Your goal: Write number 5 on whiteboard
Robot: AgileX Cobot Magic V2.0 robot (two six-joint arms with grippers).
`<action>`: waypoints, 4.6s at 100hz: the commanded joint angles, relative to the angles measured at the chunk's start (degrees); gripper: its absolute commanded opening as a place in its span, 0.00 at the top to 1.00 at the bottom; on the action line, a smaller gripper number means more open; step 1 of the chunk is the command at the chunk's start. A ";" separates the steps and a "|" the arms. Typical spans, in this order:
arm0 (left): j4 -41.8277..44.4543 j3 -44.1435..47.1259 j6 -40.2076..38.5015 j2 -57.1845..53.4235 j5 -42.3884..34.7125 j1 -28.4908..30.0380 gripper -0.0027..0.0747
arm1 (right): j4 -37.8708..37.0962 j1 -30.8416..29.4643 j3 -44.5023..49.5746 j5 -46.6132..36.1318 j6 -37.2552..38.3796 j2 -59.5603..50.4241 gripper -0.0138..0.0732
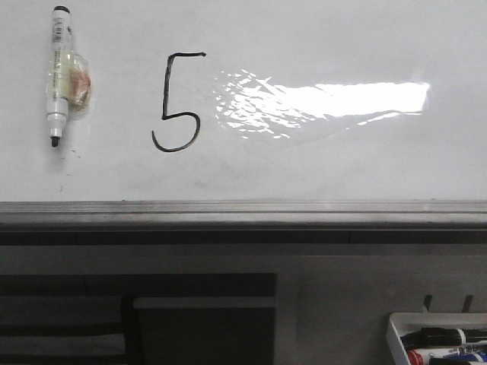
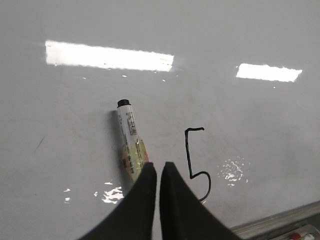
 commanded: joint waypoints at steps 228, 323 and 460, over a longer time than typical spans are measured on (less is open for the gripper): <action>-15.49 18.23 19.04 -23.77 13.99 29.36 0.99 | -0.97 -0.34 16.60 -3.48 -0.39 -22.87 0.91; -15.49 18.23 19.04 -23.68 13.90 29.36 0.99 | -6.05 -0.45 16.60 -4.45 4.25 -22.87 0.91; -15.49 18.23 19.04 -23.68 13.90 29.36 0.99 | -19.11 -41.14 31.83 12.02 18.14 -39.47 0.91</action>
